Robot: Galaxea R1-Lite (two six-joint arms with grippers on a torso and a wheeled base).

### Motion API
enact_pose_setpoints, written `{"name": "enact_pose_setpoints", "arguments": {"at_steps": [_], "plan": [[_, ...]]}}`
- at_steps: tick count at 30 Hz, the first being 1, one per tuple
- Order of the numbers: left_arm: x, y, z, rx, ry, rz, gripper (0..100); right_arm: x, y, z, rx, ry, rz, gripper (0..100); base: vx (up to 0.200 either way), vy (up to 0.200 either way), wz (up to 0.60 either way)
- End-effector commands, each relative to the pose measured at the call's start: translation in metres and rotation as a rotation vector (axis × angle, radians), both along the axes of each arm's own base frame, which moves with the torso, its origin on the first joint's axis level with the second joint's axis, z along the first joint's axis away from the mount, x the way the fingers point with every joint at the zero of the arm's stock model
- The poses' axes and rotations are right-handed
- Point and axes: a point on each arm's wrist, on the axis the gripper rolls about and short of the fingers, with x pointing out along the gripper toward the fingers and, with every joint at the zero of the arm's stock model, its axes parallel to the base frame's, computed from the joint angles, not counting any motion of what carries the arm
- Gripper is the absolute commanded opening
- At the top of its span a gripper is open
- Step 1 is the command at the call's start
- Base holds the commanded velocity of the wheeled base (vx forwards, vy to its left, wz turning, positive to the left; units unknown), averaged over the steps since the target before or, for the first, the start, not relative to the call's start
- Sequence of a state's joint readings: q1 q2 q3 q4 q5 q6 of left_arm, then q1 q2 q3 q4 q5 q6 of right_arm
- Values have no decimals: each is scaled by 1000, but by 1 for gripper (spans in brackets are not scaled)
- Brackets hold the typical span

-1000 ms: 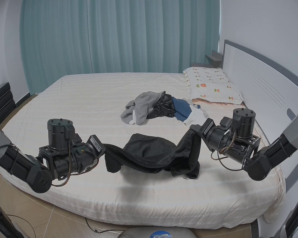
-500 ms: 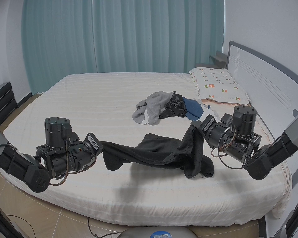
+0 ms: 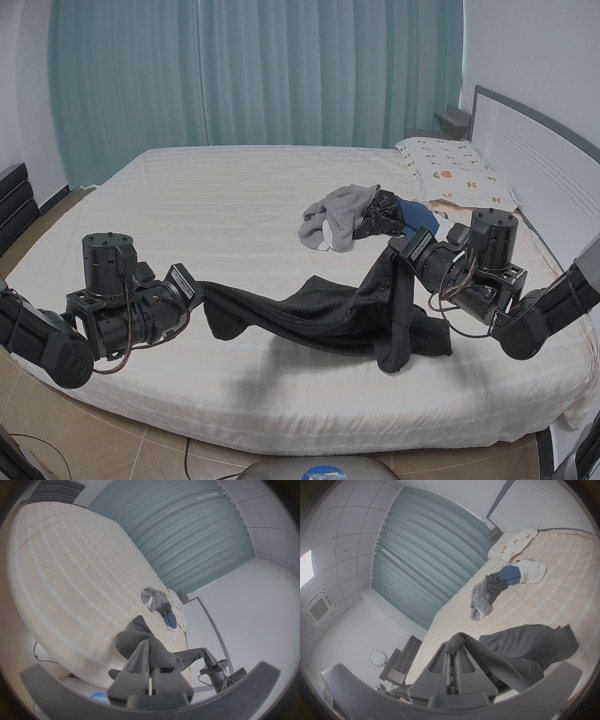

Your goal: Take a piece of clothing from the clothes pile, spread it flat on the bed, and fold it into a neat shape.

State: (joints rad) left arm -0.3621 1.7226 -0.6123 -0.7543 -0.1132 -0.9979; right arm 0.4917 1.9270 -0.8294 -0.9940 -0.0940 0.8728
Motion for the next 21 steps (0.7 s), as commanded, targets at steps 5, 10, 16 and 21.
{"name": "enact_pose_setpoints", "arguments": {"at_steps": [5,10,16,21], "plan": [[-1,1,4,-5,-15,0,0,13,3,-6,-49,-10,-108,0,0,200,0],[-1,2,5,-5,-18,5,0,11,4,-1,-49,-28,-121,0,0,200,0],[-5,3,11,-10,-41,6,0,8,3,7,-22,-69,-124,0,0,200,0],[-6,7,15,-16,-54,15,0,8,4,8,-12,-82,-112,0,0,200,0]]}}
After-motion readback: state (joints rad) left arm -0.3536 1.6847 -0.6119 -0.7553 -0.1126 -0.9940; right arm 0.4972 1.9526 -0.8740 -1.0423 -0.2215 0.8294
